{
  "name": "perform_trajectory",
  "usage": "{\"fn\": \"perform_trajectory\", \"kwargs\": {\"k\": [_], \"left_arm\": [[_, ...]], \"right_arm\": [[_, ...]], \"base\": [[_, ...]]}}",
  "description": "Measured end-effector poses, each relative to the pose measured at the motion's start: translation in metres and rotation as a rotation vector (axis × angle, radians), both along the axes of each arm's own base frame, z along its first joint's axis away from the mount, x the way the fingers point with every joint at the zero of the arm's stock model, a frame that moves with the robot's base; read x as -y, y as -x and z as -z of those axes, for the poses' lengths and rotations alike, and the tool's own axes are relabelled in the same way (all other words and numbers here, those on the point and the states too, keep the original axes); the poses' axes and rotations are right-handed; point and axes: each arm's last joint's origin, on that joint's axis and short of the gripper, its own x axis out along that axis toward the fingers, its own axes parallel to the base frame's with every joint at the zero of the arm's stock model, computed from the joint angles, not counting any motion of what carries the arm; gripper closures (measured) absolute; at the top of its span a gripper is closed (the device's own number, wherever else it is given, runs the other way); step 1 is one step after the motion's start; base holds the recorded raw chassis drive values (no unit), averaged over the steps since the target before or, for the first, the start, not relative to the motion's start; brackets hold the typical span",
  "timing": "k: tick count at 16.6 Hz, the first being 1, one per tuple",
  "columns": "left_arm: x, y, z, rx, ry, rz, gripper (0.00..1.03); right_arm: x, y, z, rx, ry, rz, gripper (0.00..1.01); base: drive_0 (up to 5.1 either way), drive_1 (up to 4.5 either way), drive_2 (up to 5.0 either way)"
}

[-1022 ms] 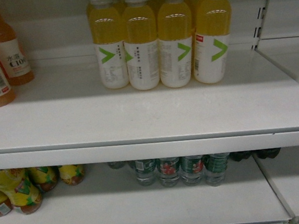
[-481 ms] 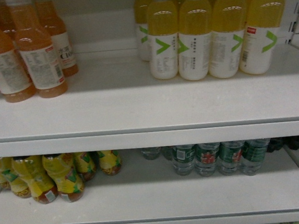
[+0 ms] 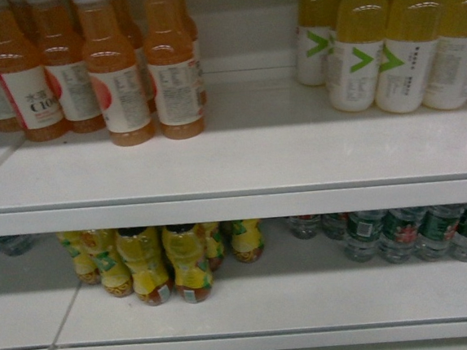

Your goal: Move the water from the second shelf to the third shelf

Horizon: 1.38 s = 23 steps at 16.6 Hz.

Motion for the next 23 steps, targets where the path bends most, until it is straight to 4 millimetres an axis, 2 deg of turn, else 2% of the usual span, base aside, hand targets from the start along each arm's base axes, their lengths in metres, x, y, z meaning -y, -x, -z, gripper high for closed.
{"fn": "perform_trajectory", "kwargs": {"k": [23], "left_arm": [[0.0, 0.0, 0.0001, -0.001, 0.0, 0.0, 0.05]], "right_arm": [[0.0, -0.0001, -0.0002, 0.002, 0.0, 0.0, 0.62]], "base": [[-4.9, 2.5, 2.5]]}}
